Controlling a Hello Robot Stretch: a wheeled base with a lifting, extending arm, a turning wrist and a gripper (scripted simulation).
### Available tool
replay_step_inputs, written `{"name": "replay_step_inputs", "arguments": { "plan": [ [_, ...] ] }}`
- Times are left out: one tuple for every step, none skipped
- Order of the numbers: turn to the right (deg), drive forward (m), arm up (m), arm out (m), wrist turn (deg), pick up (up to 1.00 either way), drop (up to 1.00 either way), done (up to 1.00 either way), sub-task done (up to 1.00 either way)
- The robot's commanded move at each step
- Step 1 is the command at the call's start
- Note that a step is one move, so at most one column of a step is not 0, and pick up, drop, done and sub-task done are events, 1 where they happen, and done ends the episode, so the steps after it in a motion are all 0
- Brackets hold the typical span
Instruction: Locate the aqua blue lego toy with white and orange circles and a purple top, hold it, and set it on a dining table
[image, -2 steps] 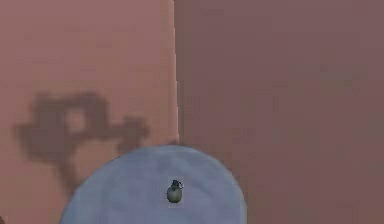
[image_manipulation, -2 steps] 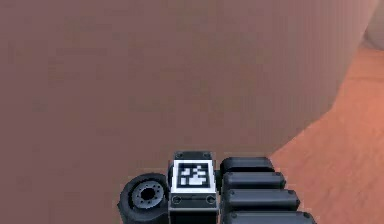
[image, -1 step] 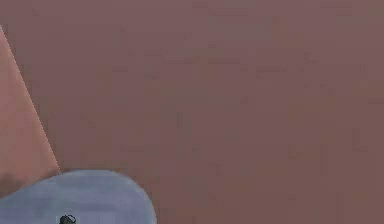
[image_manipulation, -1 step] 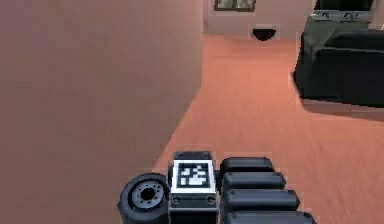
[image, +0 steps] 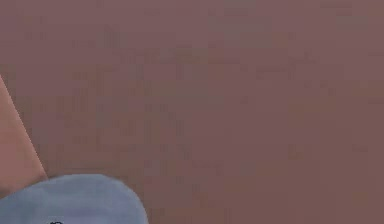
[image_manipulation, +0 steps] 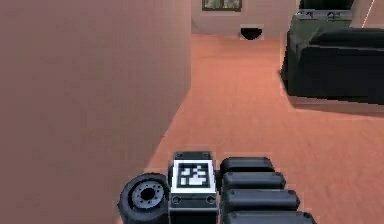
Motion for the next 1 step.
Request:
{"name": "replay_step_inputs", "arguments": {
  "plan": [
    [-45.0,0.0,0.0,0.0,0.0,0.0,0.0,0.0,0.0]
  ]
}}
